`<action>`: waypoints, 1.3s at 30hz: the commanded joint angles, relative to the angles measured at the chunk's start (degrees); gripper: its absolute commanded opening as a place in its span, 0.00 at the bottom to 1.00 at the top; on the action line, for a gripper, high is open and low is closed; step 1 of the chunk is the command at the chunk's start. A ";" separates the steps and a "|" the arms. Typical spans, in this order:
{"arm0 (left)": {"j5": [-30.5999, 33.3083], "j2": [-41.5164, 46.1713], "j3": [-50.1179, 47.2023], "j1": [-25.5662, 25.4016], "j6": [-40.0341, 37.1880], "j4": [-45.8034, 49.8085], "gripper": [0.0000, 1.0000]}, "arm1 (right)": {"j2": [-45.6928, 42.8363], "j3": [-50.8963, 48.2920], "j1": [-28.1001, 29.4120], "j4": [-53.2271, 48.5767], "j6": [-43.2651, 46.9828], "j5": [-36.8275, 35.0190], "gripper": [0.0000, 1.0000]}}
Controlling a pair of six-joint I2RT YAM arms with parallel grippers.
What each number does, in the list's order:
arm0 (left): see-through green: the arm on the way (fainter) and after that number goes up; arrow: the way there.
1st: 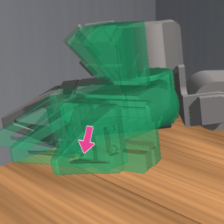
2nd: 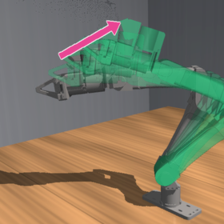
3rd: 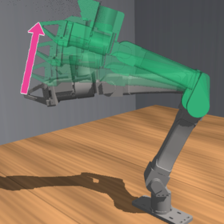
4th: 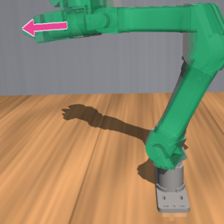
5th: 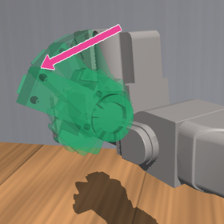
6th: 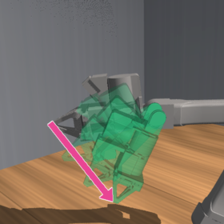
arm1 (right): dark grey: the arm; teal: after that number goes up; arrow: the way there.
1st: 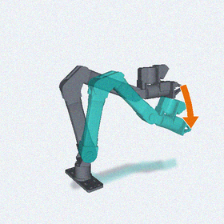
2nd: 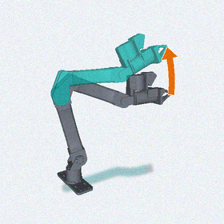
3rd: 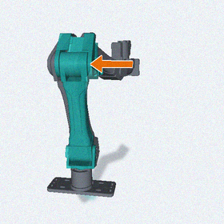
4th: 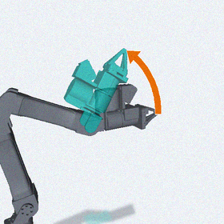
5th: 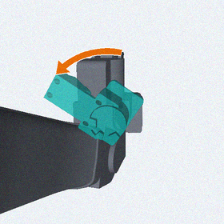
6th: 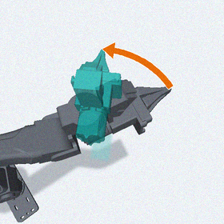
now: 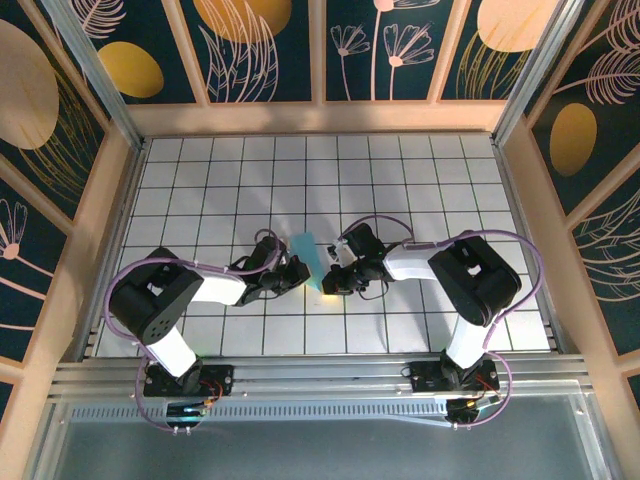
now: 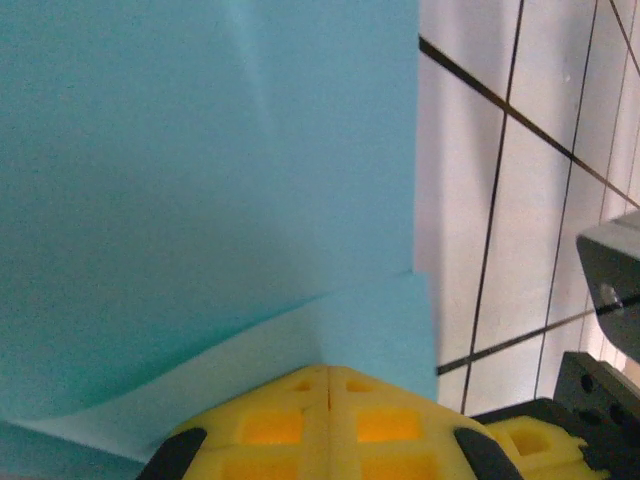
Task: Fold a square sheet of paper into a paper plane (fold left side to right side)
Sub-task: Third fold the triangle at the center of the table.
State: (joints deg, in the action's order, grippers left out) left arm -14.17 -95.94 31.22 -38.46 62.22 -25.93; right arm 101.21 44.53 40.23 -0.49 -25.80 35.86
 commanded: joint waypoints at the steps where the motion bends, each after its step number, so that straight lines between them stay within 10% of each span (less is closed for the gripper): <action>1: 4.27 0.76 -1.55 2.37 -3.14 4.07 0.06 | 4.43 -2.53 0.47 -8.56 1.10 -7.75 0.00; 27: 1.79 16.63 -4.90 9.76 -13.21 7.05 0.07 | 3.87 -2.11 0.38 -7.07 0.58 -6.48 0.00; 39: -4.14 6.16 1.48 1.10 -14.15 5.48 0.06 | 3.86 -1.75 0.39 -7.24 0.07 -6.95 0.00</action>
State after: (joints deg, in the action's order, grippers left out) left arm -18.02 -88.27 30.68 -37.41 49.45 -20.47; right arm 101.30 44.66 40.23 -0.47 -25.85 36.03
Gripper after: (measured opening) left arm 0.064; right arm 0.052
